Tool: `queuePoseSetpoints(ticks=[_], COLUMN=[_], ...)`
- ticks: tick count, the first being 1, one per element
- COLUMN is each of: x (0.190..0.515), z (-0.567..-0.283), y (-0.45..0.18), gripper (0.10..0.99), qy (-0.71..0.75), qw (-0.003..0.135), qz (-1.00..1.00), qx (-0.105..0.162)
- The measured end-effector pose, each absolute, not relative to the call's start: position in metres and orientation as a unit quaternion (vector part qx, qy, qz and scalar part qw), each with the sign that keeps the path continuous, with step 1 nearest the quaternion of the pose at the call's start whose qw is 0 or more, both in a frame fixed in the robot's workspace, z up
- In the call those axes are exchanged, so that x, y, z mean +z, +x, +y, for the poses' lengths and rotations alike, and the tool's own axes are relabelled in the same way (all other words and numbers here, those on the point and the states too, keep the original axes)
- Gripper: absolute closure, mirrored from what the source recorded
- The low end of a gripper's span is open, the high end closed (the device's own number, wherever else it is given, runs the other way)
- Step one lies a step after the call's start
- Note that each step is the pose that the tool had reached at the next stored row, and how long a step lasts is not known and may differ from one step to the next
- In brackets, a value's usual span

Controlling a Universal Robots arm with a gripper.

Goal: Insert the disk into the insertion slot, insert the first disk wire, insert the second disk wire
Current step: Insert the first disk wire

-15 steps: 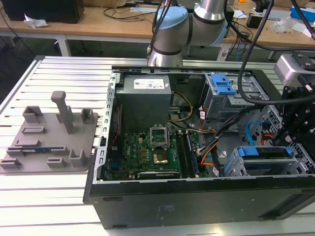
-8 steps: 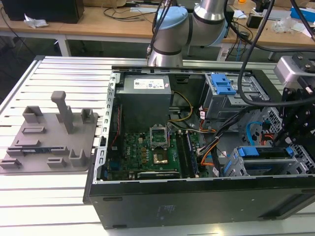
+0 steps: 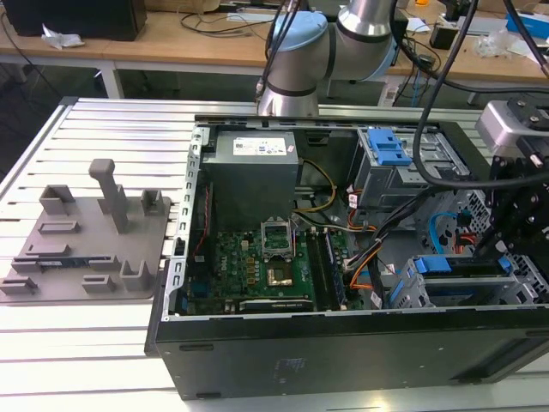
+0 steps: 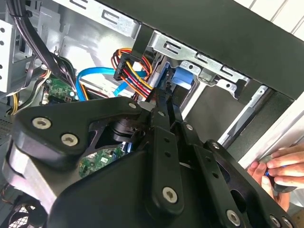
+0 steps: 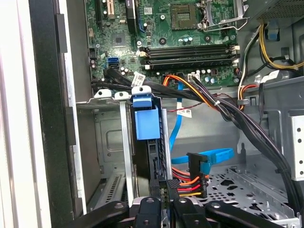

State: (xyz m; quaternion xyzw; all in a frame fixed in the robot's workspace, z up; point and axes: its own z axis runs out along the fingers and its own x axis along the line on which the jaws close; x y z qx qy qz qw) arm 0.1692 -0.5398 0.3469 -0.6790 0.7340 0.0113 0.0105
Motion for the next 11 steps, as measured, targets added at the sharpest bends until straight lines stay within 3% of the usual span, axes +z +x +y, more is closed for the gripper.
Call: queuePoseSetpoints(ticks=[11], x=[0.3407], z=[-0.5398], y=[0.1692], gripper=[0.918], qy=[-0.679], qw=[0.011], qz=[0.734], qx=[0.011])
